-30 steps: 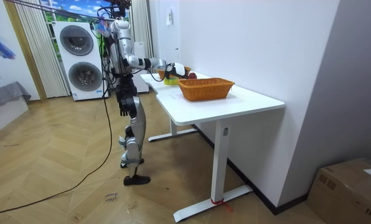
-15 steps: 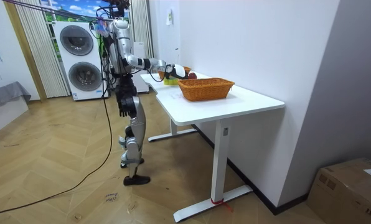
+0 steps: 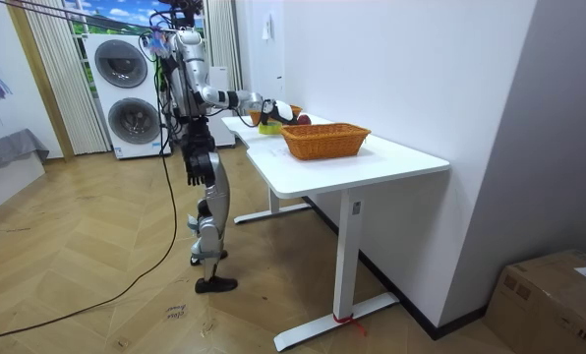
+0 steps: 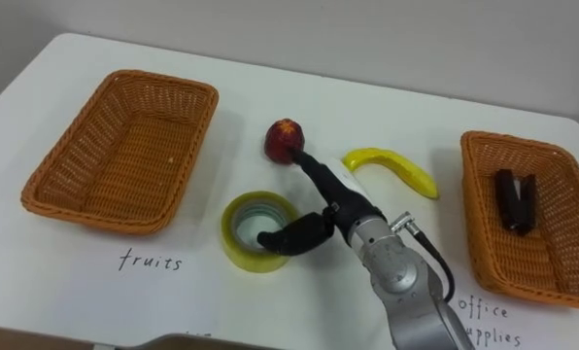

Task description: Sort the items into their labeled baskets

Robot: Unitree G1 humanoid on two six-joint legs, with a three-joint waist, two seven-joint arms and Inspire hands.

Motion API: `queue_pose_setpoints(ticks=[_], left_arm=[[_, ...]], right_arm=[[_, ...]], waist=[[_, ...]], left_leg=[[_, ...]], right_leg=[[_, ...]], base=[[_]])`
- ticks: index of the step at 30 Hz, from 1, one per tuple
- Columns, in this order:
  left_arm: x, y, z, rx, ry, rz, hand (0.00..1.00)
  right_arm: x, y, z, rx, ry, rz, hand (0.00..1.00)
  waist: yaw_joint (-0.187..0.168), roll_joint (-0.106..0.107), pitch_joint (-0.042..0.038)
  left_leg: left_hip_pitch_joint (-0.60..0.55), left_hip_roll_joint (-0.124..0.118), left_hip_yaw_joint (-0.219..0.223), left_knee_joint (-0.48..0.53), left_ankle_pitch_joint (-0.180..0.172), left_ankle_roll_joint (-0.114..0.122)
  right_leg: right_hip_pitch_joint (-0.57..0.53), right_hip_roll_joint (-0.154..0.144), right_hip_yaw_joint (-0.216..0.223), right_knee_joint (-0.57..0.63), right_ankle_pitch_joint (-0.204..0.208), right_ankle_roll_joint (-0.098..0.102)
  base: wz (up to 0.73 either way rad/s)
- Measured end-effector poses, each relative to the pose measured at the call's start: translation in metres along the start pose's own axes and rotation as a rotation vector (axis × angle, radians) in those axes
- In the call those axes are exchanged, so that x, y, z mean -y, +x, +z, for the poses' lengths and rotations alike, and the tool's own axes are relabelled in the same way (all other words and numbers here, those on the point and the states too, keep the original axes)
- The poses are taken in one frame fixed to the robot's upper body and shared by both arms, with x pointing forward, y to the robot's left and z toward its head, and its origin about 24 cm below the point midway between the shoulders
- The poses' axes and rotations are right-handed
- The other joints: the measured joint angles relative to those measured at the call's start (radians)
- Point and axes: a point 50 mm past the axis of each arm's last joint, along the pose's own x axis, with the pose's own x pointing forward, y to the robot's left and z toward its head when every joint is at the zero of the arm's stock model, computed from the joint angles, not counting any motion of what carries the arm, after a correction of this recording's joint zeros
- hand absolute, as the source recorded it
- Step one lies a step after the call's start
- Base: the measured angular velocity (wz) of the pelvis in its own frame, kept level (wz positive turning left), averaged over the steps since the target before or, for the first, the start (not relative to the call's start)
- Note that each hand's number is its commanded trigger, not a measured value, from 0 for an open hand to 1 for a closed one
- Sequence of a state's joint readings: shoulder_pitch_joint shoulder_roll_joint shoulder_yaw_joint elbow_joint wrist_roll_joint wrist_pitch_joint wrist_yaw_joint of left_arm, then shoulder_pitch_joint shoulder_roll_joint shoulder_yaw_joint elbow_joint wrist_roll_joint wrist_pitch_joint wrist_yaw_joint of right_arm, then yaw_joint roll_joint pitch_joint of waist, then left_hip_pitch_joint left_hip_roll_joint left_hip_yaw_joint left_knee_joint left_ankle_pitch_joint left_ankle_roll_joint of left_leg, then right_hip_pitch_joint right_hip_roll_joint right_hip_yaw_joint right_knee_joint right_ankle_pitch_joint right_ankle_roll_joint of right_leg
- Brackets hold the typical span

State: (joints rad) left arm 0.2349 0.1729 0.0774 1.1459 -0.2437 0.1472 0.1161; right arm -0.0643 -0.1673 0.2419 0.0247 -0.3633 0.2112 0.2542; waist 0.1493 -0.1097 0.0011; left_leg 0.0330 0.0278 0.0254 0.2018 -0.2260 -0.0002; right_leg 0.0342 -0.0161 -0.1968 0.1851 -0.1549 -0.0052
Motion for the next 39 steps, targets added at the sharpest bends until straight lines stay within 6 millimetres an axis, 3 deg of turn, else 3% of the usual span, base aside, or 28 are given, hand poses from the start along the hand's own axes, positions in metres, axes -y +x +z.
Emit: queue_pose_setpoints(ticks=[8,22,24,25,26,39], left_arm=[[-0.005,0.000,0.007,0.021,-0.026,-0.001,0.00],[-0.008,0.000,0.011,0.022,-0.045,-0.010,0.00],[-0.009,0.000,0.011,0.021,-0.041,-0.012,0.00],[-0.009,0.000,0.011,0.021,-0.039,-0.013,0.00],[-0.009,0.000,0.011,0.020,-0.037,-0.013,0.00],[-0.009,0.000,0.017,0.026,-0.030,-0.035,0.00]], right_arm=[[-0.001,0.001,0.001,-0.012,-0.006,0.089,0.00],[0.004,-0.001,-0.002,-0.032,-0.035,0.184,0.00],[0.004,-0.002,-0.001,-0.037,-0.037,0.206,0.55],[0.004,-0.002,-0.001,-0.037,-0.038,0.210,0.73],[0.005,-0.003,-0.001,-0.037,-0.042,0.221,1.00],[0.012,0.001,0.004,-0.076,-0.174,0.221,1.00]], waist=[[0.004,-0.023,-0.0032],[0.024,-0.032,0.0006],[0.025,-0.034,0.0006],[0.024,-0.034,0.0005],[0.024,-0.035,0.0004],[0.051,-0.036,0.0001]], left_leg=[[-0.003,0.000,-0.002,0.004,0.000,0.000],[0.003,0.000,-0.001,0.003,0.000,-0.001],[0.003,0.000,0.000,0.002,0.000,-0.001],[0.003,0.000,0.001,0.002,0.000,-0.001],[0.003,0.000,0.000,0.001,0.000,-0.001],[0.004,0.000,-0.005,-0.005,0.000,0.000]], right_leg=[[-0.003,0.000,-0.001,0.000,0.000,-0.001],[0.002,0.000,0.002,0.002,0.001,-0.002],[0.001,0.000,0.002,0.002,0.001,-0.002],[0.001,0.000,0.002,0.002,0.001,-0.002],[0.001,0.000,0.001,0.002,0.001,-0.002],[0.003,0.001,-0.003,-0.001,0.001,-0.002]], base=[[0.00],[0.00],[0.00],[0.00],[0.00],[0.00]])
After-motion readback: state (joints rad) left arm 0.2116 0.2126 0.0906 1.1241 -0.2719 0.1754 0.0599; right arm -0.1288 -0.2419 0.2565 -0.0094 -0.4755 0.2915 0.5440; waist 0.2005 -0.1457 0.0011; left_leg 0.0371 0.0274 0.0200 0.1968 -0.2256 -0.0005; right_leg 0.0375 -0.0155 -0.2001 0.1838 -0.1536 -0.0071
